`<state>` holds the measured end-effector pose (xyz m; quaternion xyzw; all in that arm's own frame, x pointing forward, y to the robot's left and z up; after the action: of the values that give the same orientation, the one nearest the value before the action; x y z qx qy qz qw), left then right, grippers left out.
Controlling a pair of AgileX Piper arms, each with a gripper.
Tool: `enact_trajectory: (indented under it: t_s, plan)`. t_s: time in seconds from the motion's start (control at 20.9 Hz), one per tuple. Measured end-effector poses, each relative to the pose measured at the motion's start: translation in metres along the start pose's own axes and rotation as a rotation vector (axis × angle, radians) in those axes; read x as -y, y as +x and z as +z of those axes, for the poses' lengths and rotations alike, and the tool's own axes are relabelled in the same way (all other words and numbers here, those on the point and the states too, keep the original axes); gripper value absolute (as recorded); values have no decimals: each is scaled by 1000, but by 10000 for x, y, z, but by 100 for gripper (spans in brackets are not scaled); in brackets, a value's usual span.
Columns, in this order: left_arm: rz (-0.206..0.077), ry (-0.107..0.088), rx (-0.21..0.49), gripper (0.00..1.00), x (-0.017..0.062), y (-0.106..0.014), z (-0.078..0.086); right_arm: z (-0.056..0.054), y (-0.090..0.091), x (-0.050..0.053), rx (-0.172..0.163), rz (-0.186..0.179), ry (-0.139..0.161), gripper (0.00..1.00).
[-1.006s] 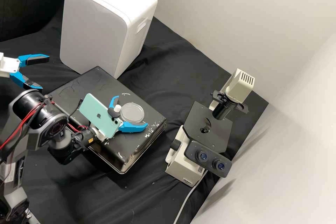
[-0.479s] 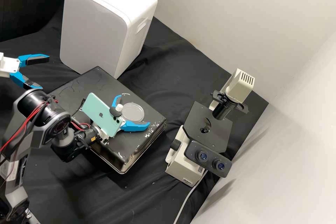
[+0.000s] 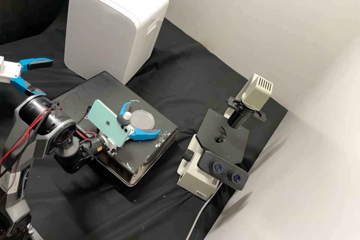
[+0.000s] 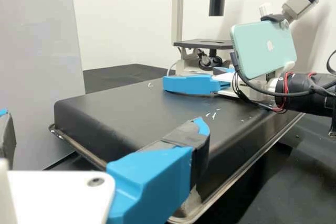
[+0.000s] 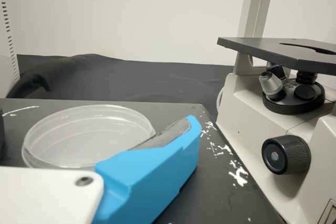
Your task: Place the petri dish on the microscope
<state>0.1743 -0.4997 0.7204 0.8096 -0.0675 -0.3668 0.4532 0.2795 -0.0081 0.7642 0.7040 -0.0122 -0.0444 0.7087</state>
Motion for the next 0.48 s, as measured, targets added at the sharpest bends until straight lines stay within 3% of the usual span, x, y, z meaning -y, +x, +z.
enact_trajectory:
  t_s: [0.48]
  plan:
    - [-5, -1, 0, 100, 10, 3, -3, 0, 0, 0, 0, 0, 0, 0]
